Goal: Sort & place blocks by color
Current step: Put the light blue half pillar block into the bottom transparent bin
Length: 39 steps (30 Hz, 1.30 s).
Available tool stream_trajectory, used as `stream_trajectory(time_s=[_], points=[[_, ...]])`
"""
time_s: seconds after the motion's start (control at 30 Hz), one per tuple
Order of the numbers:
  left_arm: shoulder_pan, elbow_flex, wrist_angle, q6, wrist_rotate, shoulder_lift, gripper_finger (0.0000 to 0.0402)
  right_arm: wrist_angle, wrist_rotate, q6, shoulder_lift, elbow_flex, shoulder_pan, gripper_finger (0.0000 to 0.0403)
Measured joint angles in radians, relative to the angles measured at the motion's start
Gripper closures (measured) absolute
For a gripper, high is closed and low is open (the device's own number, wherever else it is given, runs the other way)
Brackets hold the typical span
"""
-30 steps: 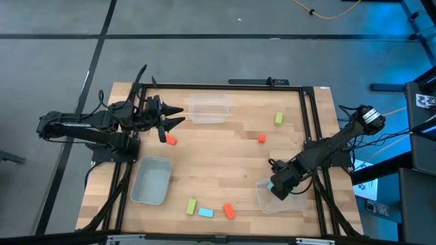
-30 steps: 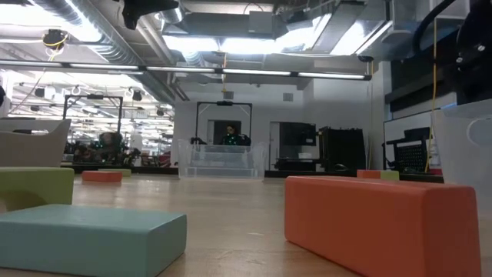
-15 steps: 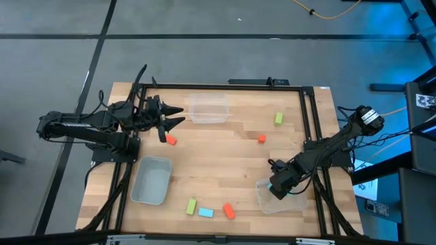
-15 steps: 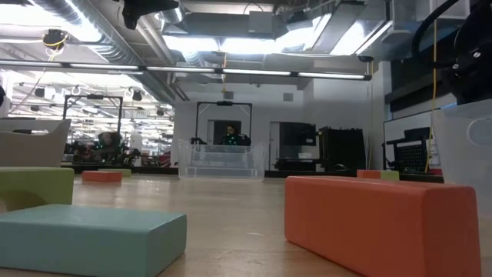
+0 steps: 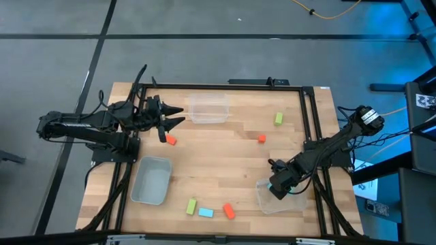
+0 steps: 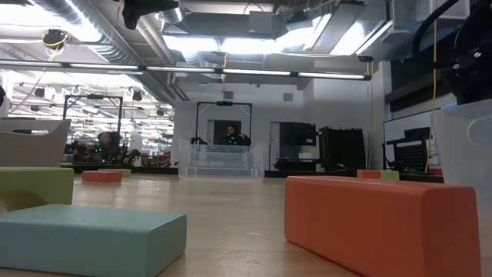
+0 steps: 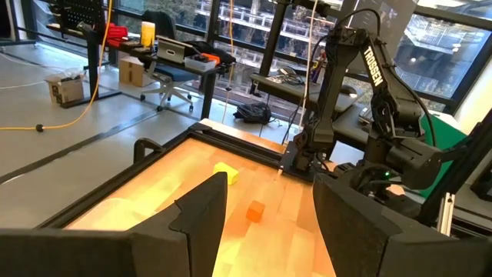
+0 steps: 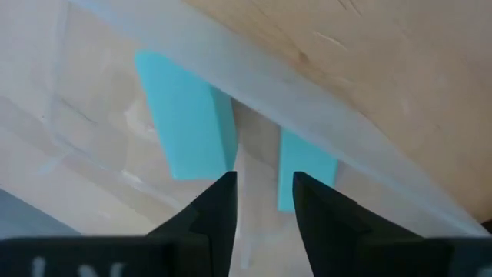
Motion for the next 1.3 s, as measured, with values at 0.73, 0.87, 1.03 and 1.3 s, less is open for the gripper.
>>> stream_trajectory(time_s=[0.73,0.87,1.03,1.3], points=[[0.0,0.0,0.0,0.0,0.0,0.0,0.0215,0.133,0.041,-0.419,-0.307,0.138,0.003,0.027],[0.0,0.0,0.0,-0.001,0.0,0.0,0.0215,0.244,0.232,-0.494,-0.368,0.138,-0.023,0.027],[-0.001,0.0,0.022,-0.002,0.001,0.0,0.0214,0.395,0.416,-0.692,-0.382,0.138,-0.125,0.027],[-0.001,0.0,0.112,-0.002,0.006,0.0,0.0214,0.779,0.376,-1.016,-0.375,0.05,-0.39,0.027]])
